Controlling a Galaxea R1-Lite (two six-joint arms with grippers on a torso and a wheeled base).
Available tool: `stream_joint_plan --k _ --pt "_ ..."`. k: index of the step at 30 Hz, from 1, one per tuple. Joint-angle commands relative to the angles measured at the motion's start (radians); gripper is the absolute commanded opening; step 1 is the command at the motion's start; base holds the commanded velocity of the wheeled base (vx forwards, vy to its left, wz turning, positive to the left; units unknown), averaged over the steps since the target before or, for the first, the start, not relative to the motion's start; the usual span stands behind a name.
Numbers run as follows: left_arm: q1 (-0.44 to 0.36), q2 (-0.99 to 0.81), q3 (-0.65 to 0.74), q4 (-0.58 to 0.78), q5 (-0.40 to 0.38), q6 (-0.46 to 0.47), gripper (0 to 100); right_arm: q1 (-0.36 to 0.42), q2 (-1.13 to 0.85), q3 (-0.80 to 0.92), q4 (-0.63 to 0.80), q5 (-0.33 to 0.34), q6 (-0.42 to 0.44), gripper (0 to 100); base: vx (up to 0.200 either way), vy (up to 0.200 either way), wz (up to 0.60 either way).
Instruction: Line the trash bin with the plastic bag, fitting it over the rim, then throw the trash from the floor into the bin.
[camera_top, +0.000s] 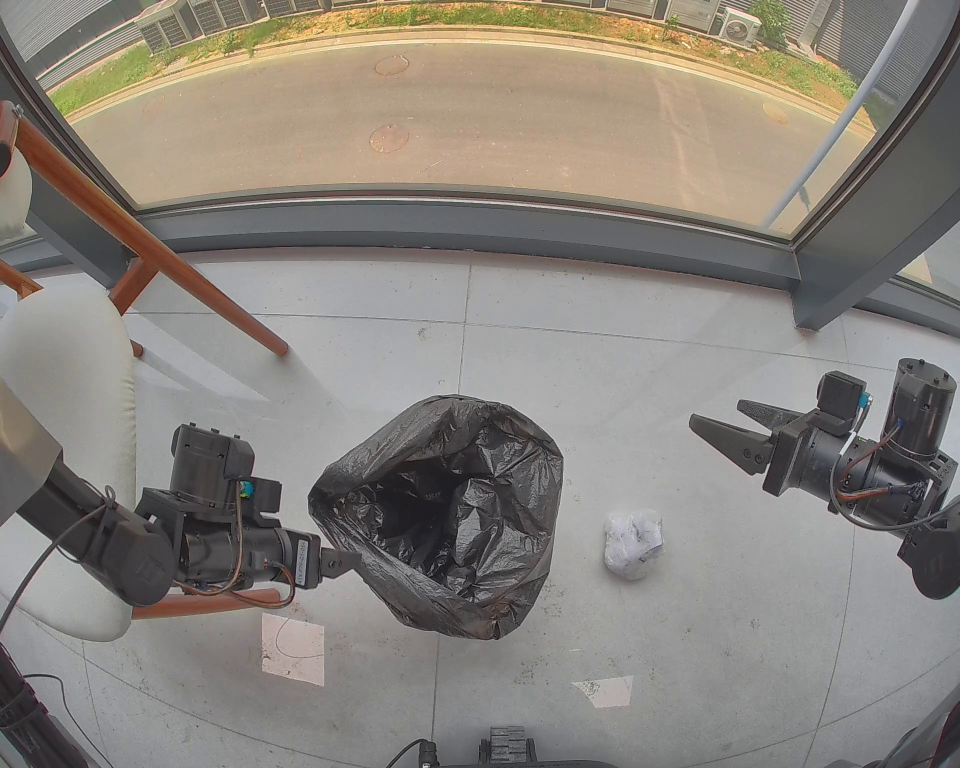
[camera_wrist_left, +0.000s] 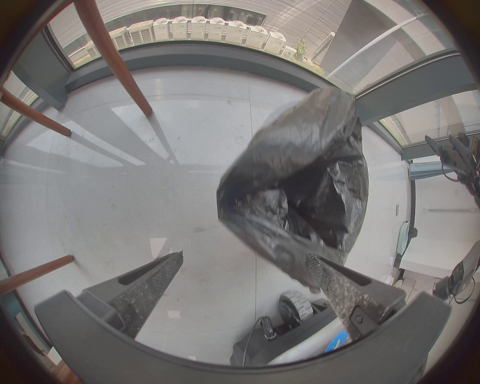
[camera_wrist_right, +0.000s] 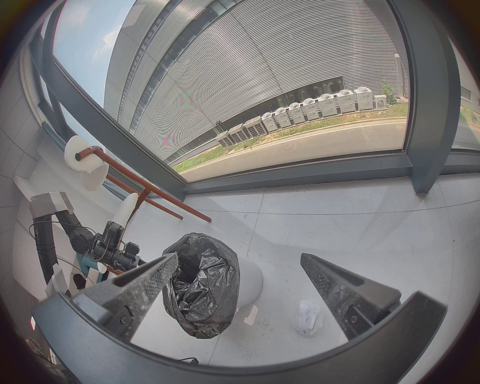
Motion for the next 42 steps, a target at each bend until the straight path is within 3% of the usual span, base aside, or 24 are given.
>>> stream_joint_plan --k 1,8,25,32,42 --pt "-0.001 0.063 -0.074 -0.010 0.004 -0.004 100 0.001 0.001 0.002 -0.001 0.001 -0.001 100 0.000 0.000 0.00" --pt "0.002 0.135 -0.100 -0.015 0.008 -0.006 100 0.000 -0.001 0.013 -0.001 0.001 -0.001 100 0.000 0.000 0.00" --pt "0.021 0.133 -0.013 -0.014 0.013 0.002 100 0.000 -0.030 0.050 -0.001 0.001 -0.002 100 0.000 0.000 0.00" --pt "0.056 0.137 -0.046 -0.017 0.020 0.002 100 -0.014 -0.042 0.056 0.000 0.001 0.001 100 0.000 0.000 0.00" --pt "-0.018 0.129 -0.071 -0.098 -0.015 -0.001 100 -0.014 -0.034 0.054 0.000 0.002 -0.002 100 0.000 0.000 0.00"
